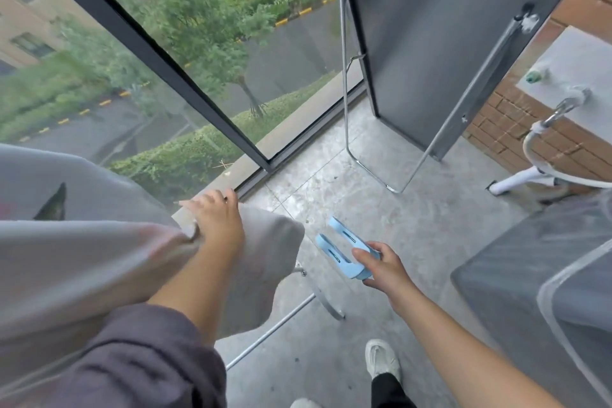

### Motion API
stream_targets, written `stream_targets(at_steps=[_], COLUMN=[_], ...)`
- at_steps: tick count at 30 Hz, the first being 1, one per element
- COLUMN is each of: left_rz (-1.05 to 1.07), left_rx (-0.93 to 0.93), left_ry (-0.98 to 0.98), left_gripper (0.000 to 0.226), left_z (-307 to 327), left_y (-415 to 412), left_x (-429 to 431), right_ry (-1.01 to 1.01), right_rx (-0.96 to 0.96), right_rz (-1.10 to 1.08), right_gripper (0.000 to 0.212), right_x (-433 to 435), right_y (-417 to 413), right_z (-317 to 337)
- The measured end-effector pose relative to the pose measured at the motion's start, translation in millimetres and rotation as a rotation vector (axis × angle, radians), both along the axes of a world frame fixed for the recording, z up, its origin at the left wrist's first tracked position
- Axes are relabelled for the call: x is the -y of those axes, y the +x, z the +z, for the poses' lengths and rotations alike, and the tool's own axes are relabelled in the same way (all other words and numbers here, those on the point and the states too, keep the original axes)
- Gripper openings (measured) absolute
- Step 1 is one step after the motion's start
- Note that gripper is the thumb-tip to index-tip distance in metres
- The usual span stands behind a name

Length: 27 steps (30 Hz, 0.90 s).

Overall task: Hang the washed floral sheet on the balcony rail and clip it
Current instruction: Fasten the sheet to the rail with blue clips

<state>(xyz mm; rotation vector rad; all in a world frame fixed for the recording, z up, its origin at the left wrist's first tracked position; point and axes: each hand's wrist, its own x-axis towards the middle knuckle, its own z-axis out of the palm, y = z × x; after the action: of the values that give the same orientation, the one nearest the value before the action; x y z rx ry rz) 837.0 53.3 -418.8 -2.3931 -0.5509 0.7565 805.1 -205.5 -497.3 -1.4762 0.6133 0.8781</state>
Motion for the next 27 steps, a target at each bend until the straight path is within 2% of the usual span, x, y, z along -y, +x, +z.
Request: stream_targets(at_steps=[2,3,6,8,11,14,16,18,21,22,24,27], left_rz=[-0.172,-0.141,0.23,0.359,0.306,0.416,0.3,0.052,-0.361,-0.47,-0.476,-0.373], left_rx=[-0.365,-0.48,-0.667,-0.669,-0.699,-0.63,-0.615,-0.52,-0.211,-0.163,-0.3,-0.412], left_ry=[0.039,-0.061,-0.242,-0.254,-0.288,-0.336,-0.266,-0.177,-0.305,-0.363,-0.35,-0.035], left_gripper=[0.055,0.058,0.054,0.045,0.043,0.033,0.032,0.033,0.021,0.021,0.032,0.038], left_z=[-24,-38,-58,-70,-79,-67,-62,-67,-80,-80,-85,-92], left_y=[-9,-14,-33,-43,-44,-39,-39,-46,-69,-77,-94,-94], left_x=[3,8,18,14,7,15,22,31,46,50,57,52], right_ry=[0.009,0.014,0.0,-0.02,-0.04,-0.033,-0.026,-0.018,-0.023,-0.028,-0.036,-0.045], right_rx=[-0.026,-0.038,-0.055,-0.058,-0.053,-0.068,-0.082,-0.097,-0.116,-0.117,-0.118,-0.106], right_rz=[0.016,0.02,0.045,0.059,0.075,0.081,0.086,0.095,0.099,0.102,0.112,0.125], right_gripper=[0.034,0.033,0.035,0.036,0.039,0.042,0.045,0.047,0.047,0.047,0.048,0.048], right_x=[-3,-5,-6,-6,-6,-10,-13,-15,-15,-15,-12,-9], right_y=[-6,-10,-16,-15,-9,-7,-8,-10,-14,-15,-15,-13], right_z=[-11,-18,-28,-37,-49,-56,-58,-59,-61,-61,-62,-65])
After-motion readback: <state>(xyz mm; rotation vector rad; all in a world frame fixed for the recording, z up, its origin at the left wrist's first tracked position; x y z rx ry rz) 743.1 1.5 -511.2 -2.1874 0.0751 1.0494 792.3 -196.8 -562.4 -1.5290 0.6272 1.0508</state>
